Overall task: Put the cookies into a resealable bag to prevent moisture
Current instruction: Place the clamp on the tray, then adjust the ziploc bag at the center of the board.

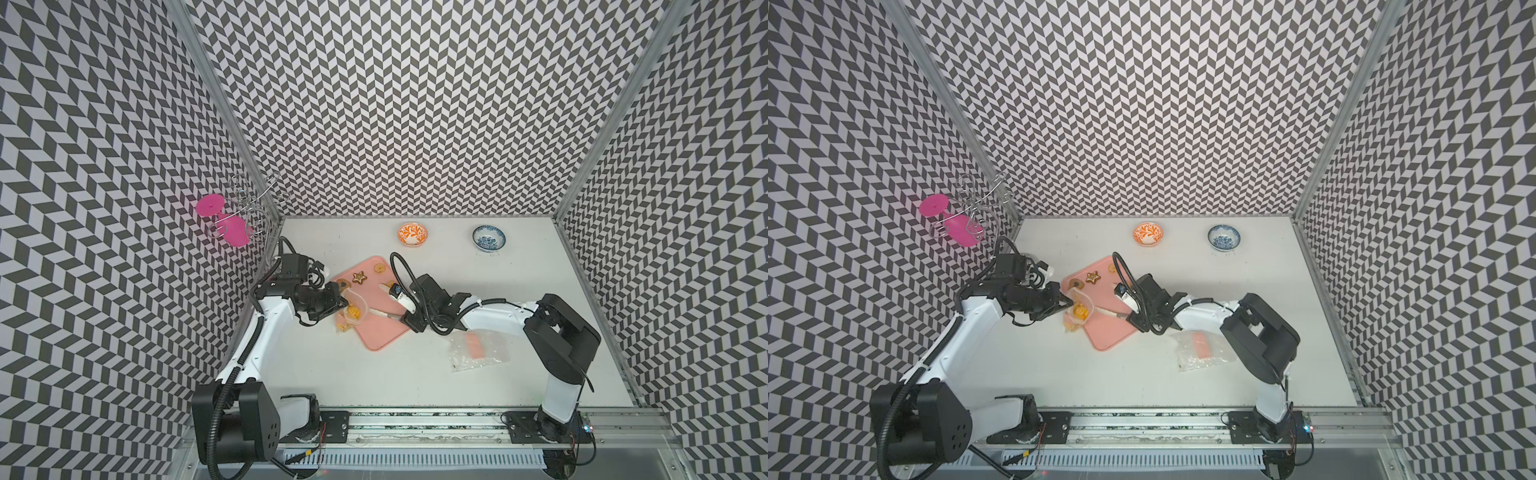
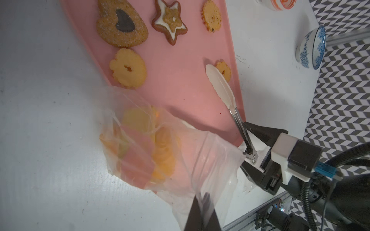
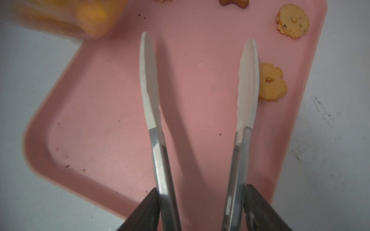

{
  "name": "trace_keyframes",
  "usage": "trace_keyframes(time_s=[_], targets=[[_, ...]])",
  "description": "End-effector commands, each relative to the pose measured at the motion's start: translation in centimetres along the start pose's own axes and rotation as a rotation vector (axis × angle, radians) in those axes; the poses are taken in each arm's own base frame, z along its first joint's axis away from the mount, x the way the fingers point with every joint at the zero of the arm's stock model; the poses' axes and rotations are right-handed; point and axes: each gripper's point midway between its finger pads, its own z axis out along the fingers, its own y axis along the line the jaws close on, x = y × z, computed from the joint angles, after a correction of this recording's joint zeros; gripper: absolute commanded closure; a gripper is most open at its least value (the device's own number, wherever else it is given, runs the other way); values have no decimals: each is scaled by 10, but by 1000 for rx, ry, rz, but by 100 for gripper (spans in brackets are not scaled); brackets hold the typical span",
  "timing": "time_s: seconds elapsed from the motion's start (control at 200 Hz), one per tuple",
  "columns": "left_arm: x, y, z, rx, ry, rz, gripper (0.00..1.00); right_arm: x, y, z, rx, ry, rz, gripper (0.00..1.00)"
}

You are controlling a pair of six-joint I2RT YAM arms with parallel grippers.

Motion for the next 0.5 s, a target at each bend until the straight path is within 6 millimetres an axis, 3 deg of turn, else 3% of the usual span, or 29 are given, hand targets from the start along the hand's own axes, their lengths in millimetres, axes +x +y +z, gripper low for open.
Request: trace_keyframes(time_s=[0.0, 0.26, 0.401, 0.491], targets=[[-11, -12, -10, 66, -87, -66, 100, -41, 1, -8, -6, -127, -15, 30], [-19, -14, -20, 106, -211, -225, 100, -78, 18, -47, -109, -299, 6, 27], [-18, -16, -23, 158, -249, -319, 100, -96, 64, -80, -303, -478, 79, 31], [-11, -16, -19, 224, -251, -400, 100, -99, 94, -82, -401, -538, 88, 34]])
